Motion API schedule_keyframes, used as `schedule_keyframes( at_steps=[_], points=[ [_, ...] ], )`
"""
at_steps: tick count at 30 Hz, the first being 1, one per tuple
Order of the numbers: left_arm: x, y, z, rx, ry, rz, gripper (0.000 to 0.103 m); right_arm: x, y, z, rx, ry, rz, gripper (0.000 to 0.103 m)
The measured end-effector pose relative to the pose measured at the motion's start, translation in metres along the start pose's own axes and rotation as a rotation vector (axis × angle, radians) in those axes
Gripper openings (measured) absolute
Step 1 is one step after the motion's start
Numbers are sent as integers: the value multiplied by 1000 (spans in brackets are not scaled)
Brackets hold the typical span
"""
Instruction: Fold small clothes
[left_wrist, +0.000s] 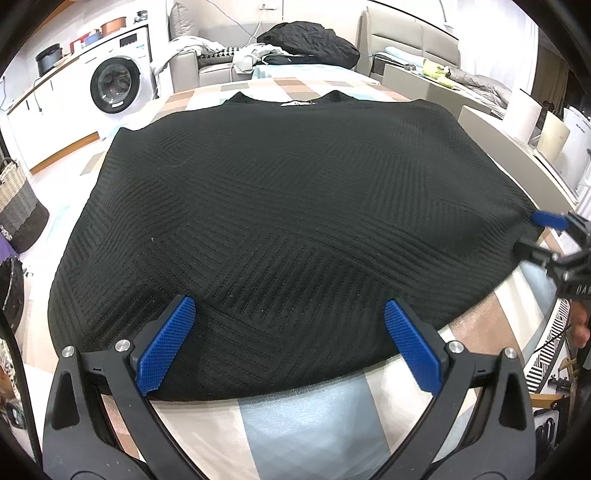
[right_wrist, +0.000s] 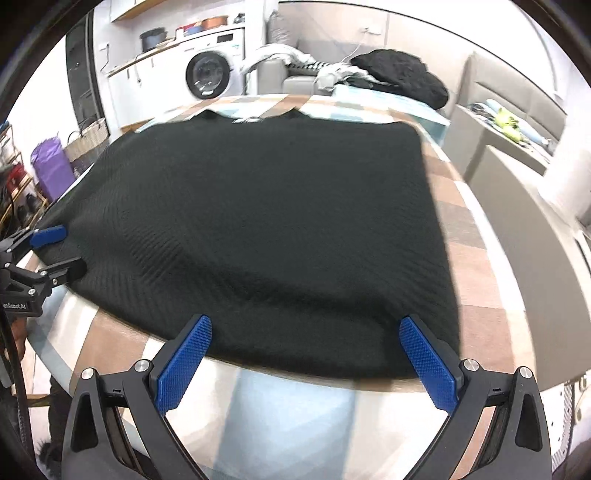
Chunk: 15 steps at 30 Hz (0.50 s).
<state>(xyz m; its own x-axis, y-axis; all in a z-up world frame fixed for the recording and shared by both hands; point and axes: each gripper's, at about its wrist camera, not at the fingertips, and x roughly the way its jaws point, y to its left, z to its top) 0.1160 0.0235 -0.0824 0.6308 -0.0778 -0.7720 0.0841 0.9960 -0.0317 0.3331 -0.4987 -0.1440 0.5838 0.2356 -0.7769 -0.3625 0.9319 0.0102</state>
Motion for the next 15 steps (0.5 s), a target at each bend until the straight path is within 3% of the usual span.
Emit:
schedule_keyframes(
  at_steps=[4,9,15],
  points=[
    [-11,10,9,-25,-46,5,102,-15,-4,10,39,-88,-18,103],
    [-6,32,22,-128,-29,-41,102,3,0,32,120,-37,91,103],
    [-13,23,34,-95,-62,-23,101,31,20,58,106,44,112,103]
  ],
)
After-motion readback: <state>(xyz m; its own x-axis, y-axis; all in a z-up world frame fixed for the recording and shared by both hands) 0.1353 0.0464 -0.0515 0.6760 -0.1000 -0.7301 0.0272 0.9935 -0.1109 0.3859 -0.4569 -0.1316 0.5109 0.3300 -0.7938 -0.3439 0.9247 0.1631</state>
